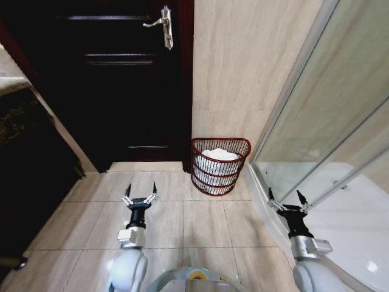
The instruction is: Discard the used towel into the hamper.
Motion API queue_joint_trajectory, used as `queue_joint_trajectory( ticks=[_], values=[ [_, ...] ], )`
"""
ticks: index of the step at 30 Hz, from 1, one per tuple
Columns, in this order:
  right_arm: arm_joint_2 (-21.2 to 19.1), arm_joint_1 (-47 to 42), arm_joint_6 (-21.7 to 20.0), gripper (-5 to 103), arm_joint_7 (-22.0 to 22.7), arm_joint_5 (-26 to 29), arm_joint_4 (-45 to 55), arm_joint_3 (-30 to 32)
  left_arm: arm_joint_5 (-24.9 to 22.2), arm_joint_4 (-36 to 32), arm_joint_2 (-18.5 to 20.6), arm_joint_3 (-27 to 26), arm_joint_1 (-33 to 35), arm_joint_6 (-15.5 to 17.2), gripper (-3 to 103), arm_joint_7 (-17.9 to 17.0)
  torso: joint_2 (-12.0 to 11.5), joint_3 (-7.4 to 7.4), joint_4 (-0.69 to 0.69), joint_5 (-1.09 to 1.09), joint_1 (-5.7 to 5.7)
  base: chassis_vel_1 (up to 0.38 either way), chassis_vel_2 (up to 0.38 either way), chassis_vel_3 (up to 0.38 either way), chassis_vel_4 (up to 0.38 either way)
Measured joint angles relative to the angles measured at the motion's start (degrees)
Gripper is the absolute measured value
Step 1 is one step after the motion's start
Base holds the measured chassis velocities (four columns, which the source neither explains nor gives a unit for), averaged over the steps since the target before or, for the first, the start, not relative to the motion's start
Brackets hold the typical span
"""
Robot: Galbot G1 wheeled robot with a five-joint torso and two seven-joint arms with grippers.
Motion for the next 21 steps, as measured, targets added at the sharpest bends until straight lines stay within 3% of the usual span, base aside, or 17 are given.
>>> queue_joint_trajectory(
  ticks=[10,15,21],
  values=[
    [1.3,-0.6,-0.5,100,-1.8,0.7,3.6,-2.2,0.5,-0.1,-0.4,-5.3,-1.7,-1.2,100,1.0,0.0,0.0,0.0,-0.02,0.0,0.0,0.0,0.0,0.0],
    [4.2,-0.9,-1.4,100,-1.8,-1.9,5.4,-4.9,2.5,-0.1,1.0,-8.5,-2.8,-2.3,100,1.0,0.0,0.0,0.0,-0.01,0.0,0.0,0.0,0.0,0.0],
    [6.0,-2.0,-2.0,100,-1.0,-5.6,7.2,-7.7,0.4,0.0,1.3,-9.3,-3.7,-2.4,100,1.5,0.0,0.0,0.0,-0.01,0.0,0.0,0.0,0.0,0.0]
  ],
)
